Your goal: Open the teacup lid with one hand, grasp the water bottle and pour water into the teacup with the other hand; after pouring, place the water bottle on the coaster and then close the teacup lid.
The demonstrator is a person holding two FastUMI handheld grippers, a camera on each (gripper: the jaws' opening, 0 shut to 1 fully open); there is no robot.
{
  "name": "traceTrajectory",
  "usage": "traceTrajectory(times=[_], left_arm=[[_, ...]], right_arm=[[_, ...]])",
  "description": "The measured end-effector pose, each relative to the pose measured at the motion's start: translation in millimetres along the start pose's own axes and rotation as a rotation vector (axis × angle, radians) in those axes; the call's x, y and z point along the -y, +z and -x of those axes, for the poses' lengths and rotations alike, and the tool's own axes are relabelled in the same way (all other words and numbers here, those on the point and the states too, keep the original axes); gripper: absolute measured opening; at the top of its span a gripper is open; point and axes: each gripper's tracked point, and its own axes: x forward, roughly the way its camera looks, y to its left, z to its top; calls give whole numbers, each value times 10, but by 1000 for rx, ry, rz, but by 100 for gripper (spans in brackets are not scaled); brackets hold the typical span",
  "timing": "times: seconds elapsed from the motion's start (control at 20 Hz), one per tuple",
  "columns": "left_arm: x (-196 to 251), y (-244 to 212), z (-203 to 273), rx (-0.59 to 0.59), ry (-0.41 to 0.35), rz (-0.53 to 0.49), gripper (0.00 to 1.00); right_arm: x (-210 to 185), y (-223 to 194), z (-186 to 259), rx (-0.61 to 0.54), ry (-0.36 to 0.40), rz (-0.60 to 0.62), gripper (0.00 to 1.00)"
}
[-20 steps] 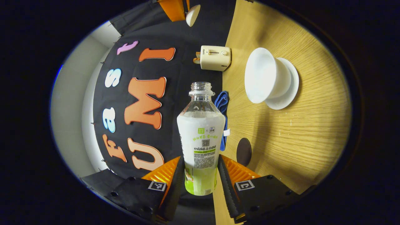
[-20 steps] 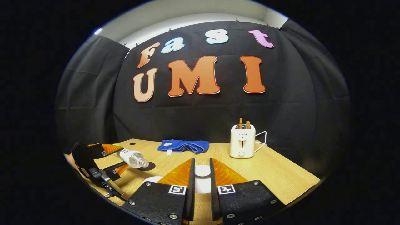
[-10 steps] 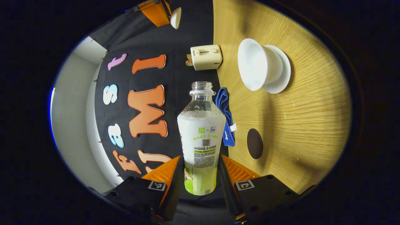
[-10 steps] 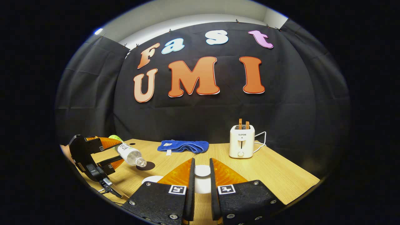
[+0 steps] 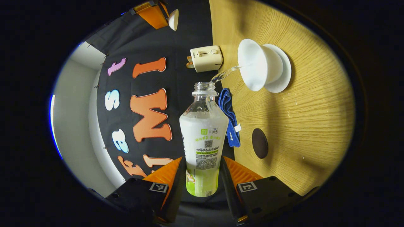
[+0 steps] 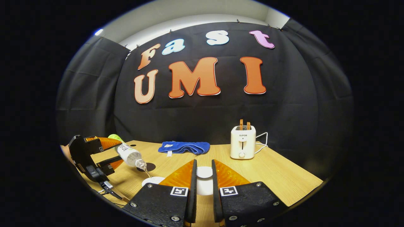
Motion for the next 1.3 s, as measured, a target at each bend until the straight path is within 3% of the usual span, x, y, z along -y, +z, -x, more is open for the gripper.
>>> traceTrajectory(times=[1.1,1.15,1.3], left_arm=[[-383,-63,-23,16,56,-182,64],[-396,-69,-28,16,56,-190,67],[-443,-64,-50,20,65,-216,64]], right_arm=[[24,-4,86,0,0,2,22],[33,7,85,1,1,2,22],[21,27,78,4,2,2,22]])
